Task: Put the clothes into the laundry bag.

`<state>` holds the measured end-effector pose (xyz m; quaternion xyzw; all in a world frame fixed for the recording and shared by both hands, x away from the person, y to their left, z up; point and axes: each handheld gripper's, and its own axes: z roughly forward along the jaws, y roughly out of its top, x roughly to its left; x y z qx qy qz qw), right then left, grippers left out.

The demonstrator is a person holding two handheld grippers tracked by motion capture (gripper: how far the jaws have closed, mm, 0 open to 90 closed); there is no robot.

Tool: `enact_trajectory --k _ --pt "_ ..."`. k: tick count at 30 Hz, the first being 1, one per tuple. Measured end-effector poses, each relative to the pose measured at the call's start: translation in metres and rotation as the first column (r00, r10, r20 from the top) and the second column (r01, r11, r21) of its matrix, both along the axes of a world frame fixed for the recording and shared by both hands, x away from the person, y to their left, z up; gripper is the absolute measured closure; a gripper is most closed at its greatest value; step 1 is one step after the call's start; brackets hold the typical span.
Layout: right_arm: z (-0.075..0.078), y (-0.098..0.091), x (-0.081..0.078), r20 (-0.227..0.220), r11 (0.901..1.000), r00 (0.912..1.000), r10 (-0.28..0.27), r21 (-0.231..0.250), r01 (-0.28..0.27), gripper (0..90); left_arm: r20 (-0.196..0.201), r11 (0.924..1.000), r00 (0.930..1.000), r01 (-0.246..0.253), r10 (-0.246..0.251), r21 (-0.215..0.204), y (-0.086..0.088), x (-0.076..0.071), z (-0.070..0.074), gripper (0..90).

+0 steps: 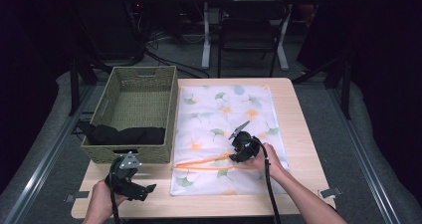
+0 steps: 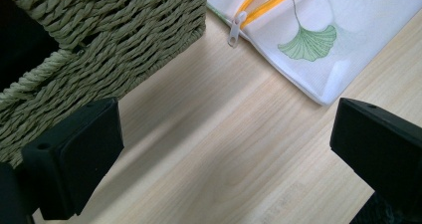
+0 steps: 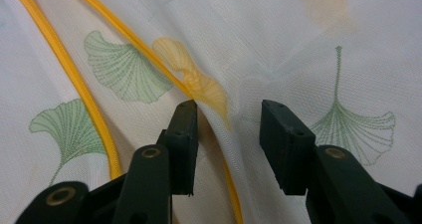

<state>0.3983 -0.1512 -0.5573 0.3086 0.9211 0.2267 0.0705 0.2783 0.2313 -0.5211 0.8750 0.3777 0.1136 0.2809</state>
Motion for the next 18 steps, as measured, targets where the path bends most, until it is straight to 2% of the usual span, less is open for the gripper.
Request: enact_trajectory --k 9,10,18 --pt "0.0001 0.0002 0.0001 0.003 0.9999 0.9999 -0.013 0.004 0.013 65.2 0.000 1.0000 1.0000 0.006 -0.006 0.004 -0.0006 -0.0002 -0.0002 0.5" --pt "0.0002 0.0000 0.0001 0.006 0.9999 0.9999 -0.010 0.001 0.010 68.9 0.004 1.0000 1.0000 0.003 -0.003 0.002 -0.0004 -0.0006 -0.0001 0.5" --pt "0.0003 0.0019 -0.0021 0.014 0.9998 0.9997 -0.021 0.007 0.021 81.5 0.003 0.9999 0.9999 0.015 -0.015 0.003 -0.0010 -0.0006 -0.0010 1.0"
